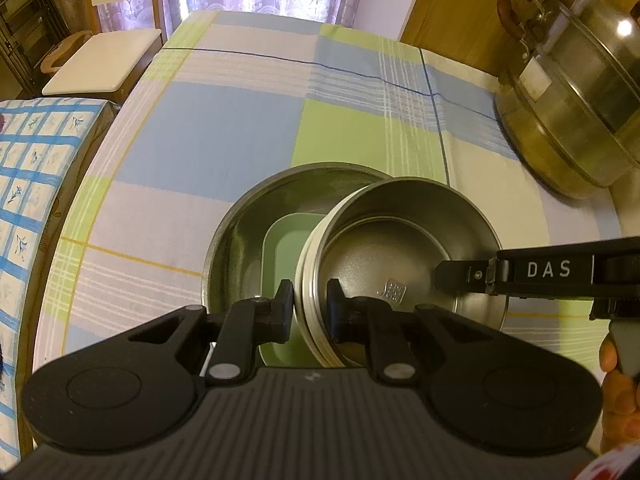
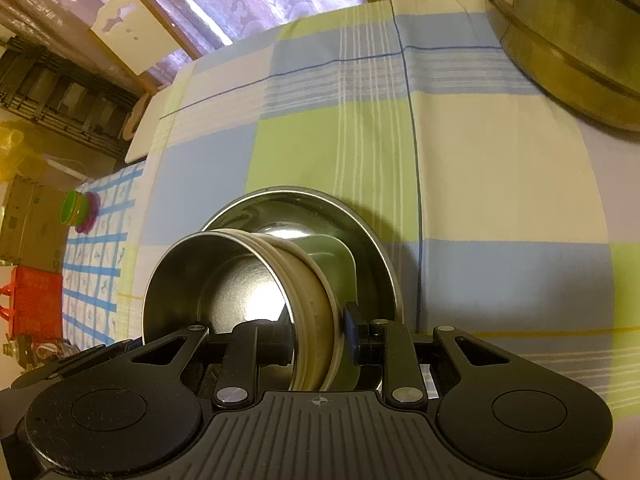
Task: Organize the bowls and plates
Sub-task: 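Lower the bowl stack with both grippers onto the green plate in the tray, then open both grippers to release the bowl stack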
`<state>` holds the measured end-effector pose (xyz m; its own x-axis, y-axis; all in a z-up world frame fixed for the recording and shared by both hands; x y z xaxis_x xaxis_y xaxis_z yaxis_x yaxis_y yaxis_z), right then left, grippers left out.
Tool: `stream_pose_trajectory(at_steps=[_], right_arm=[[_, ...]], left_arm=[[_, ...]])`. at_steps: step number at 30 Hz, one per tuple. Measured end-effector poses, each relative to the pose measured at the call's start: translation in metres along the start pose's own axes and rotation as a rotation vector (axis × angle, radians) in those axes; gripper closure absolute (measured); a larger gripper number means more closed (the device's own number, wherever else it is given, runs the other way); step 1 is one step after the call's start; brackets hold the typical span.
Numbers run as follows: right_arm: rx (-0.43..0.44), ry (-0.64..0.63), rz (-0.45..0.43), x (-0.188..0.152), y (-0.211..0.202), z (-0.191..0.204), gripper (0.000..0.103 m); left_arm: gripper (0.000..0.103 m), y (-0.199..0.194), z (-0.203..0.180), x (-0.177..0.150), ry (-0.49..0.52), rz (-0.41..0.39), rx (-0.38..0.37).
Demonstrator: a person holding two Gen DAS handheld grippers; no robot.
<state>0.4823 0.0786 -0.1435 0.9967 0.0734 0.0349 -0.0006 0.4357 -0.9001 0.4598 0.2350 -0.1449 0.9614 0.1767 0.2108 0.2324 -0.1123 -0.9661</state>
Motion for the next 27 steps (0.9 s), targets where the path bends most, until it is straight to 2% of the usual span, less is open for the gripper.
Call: stream_pose_trajectory(at_steps=[27], right_arm=[[-0.02,0.004,0.004,-0.002,0.008,0.003,0.078]], left_arm=[[0.088,0.011,0.008,0.003,-0.006,0.01,-0.016]])
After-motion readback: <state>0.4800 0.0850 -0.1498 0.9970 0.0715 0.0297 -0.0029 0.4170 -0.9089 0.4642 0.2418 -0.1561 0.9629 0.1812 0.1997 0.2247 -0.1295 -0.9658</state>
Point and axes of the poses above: each gripper's, at about its wrist camera, not at the fingertips, and y roughly the way its jaws point, z to its left, x to its top, the point moved 7 cm from there along y, roughly the way its jaws point, and after that the axes turned 12 degrees about z, right-handed, at the moved point
